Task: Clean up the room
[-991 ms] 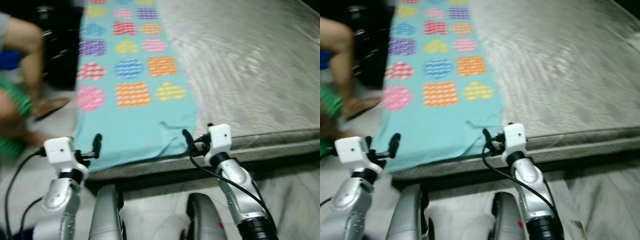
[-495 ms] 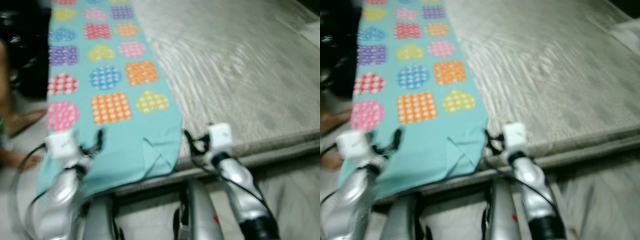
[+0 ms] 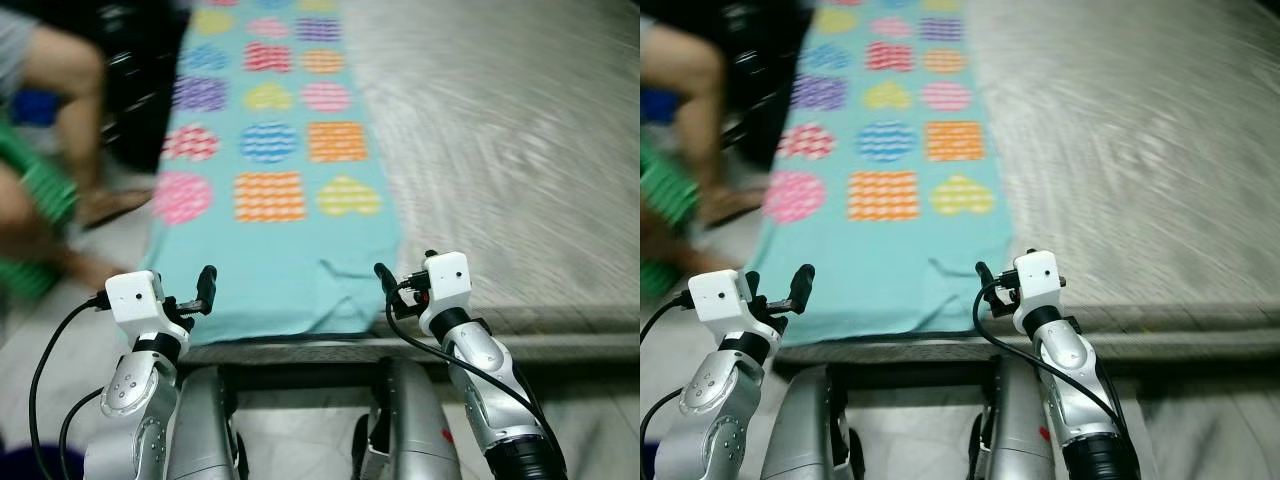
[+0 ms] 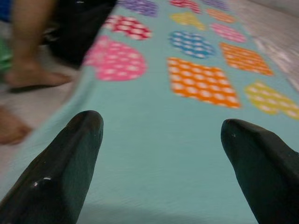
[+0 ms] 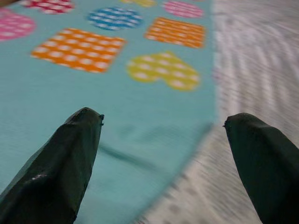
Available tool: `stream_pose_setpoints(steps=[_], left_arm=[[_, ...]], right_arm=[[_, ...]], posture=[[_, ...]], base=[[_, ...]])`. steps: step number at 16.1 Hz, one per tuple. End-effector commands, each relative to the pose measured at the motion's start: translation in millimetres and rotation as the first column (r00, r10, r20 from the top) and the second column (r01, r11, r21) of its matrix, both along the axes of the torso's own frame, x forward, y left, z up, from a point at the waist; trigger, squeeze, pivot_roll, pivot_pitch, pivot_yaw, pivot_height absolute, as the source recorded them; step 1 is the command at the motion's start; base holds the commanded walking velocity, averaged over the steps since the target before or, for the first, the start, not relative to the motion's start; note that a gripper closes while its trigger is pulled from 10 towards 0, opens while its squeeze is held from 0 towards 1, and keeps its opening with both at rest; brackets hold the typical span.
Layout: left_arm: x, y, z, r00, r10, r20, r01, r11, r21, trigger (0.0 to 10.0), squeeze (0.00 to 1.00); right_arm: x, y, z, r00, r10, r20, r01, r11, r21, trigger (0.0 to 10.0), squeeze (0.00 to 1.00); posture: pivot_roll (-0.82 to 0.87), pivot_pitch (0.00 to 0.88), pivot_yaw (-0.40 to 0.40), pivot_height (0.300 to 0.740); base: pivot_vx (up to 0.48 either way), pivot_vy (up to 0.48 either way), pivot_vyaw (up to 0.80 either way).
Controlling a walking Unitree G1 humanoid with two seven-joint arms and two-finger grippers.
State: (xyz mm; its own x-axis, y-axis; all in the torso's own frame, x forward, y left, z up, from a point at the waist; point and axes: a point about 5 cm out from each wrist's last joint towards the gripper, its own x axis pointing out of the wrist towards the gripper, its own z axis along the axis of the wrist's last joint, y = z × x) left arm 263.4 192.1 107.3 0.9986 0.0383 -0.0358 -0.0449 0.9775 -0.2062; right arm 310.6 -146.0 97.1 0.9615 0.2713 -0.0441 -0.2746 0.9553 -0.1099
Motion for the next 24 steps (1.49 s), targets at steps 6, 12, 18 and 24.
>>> stream_pose_setpoints(steps=[6, 12, 18, 24], left_arm=[[-4.9, 1.1, -3.6, 1.0, 0.004, -0.019, -0.004, 1.0, 0.015, 10.0, 0.0], [-10.7, -2.1, 1.6, 1.0, -0.007, -0.011, 0.007, 1.0, 0.016, 10.0, 0.0], [-49.0, 23.6, 1.2, 0.995, 0.077, -0.062, -0.072, 0.994, 0.081, 10.0, 0.0], [-49.2, 17.6, 5.6, 0.996, 0.064, -0.066, -0.059, 0.996, 0.073, 10.0, 0.0]], right_arm=[[-5.9, 6.1, -15.4, 0.996, 0.049, -0.079, -0.056, 0.994, -0.095, 10.0, 0.0], [-6.1, 15.8, -23.5, 0.987, 0.08, -0.139, -0.114, 0.959, -0.26, 10.0, 0.0], [0.2, 45.9, -36.4, 0.969, 0.115, -0.218, -0.171, 0.951, -0.257, 10.0, 0.0], [19.4, 54.5, -33.3, 0.979, 0.021, -0.204, -0.067, 0.973, -0.219, 10.0, 0.0]], posture=[[-0.04, 0.203, -0.05, 0.556], [-0.02, 0.229, -0.07, 0.556], [0.07, 0.28, -0.093, 0.556], [0.06, 0.299, -0.087, 0.556]], base=[[0.0, 0.0, 0.11], [0.0, 0.0, 0.0], [0.0, 0.0, 0.0], [0.0, 0.0, 0.0]])
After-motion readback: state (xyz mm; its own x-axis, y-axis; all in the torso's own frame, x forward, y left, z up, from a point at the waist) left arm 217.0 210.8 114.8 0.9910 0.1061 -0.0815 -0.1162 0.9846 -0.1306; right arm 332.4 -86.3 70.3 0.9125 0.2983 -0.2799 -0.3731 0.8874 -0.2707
